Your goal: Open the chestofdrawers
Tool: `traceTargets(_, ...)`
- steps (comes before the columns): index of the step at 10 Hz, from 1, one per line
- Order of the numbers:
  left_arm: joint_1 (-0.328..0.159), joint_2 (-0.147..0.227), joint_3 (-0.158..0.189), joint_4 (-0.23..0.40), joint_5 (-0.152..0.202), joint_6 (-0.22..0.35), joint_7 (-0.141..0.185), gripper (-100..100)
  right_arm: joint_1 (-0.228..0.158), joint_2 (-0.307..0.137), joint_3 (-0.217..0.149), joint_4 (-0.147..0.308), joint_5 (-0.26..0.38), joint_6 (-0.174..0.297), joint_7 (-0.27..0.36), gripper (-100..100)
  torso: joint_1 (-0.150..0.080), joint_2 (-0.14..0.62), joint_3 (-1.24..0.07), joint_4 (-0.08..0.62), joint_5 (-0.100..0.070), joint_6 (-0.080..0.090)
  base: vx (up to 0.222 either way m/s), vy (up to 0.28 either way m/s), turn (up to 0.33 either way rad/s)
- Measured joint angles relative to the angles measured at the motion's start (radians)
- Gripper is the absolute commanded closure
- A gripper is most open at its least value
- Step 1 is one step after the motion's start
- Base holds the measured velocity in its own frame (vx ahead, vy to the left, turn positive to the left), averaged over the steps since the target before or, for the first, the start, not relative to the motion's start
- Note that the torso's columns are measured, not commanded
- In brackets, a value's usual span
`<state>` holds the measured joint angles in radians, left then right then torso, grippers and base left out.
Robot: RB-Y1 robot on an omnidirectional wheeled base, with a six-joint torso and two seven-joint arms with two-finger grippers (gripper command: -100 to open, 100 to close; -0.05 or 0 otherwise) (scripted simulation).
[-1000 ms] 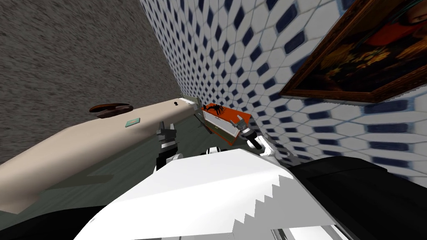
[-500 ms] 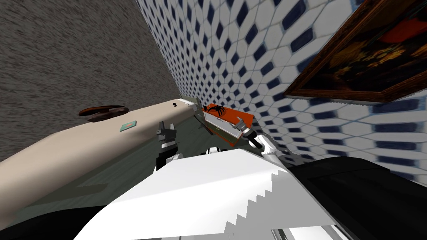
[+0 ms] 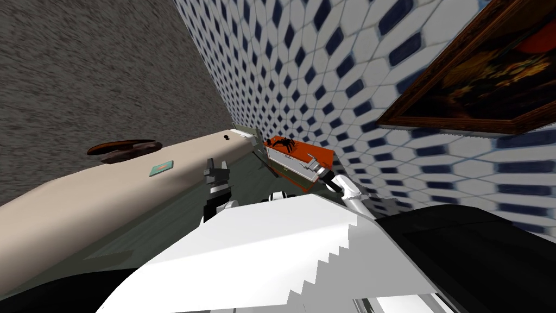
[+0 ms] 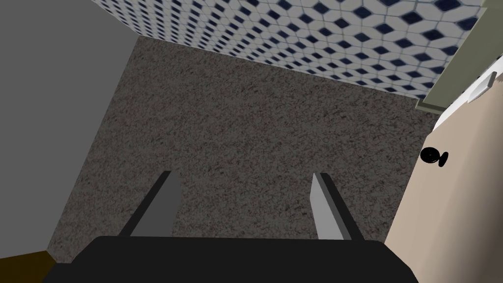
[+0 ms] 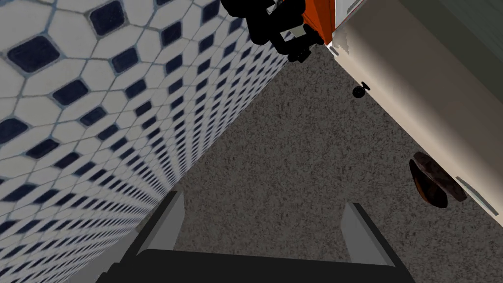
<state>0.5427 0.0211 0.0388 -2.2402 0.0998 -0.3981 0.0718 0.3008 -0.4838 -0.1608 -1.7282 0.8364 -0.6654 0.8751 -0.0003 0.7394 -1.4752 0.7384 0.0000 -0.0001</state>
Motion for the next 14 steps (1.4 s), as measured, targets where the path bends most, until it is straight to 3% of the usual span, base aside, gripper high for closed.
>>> traceTargets(1,0.000,0.000,0.000,0.000,0.000,0.000,0.000,0,-0.016,-0.010,-0.001,0.035,0.028,-0.007,0.031,-100,0.002,-0.003,-0.001,-0.001,0.000,0.000,0.088,0.101,-0.038)
traceTargets(4,0.000,0.000,0.000,0.000,0.000,0.000,0.000,0,-0.030,-0.035,0.001,0.076,0.088,-0.011,0.102,-100,-0.001,-0.001,-0.001,0.000,0.000,0.000,0.085,0.084,-0.043)
traceTargets(14,0.000,0.000,0.000,0.000,0.000,0.000,0.000,0,-0.103,-0.122,-0.002,0.285,0.281,-0.053,0.359,-100,-0.001,-0.001,0.000,0.000,0.000,0.000,0.087,0.102,-0.031)
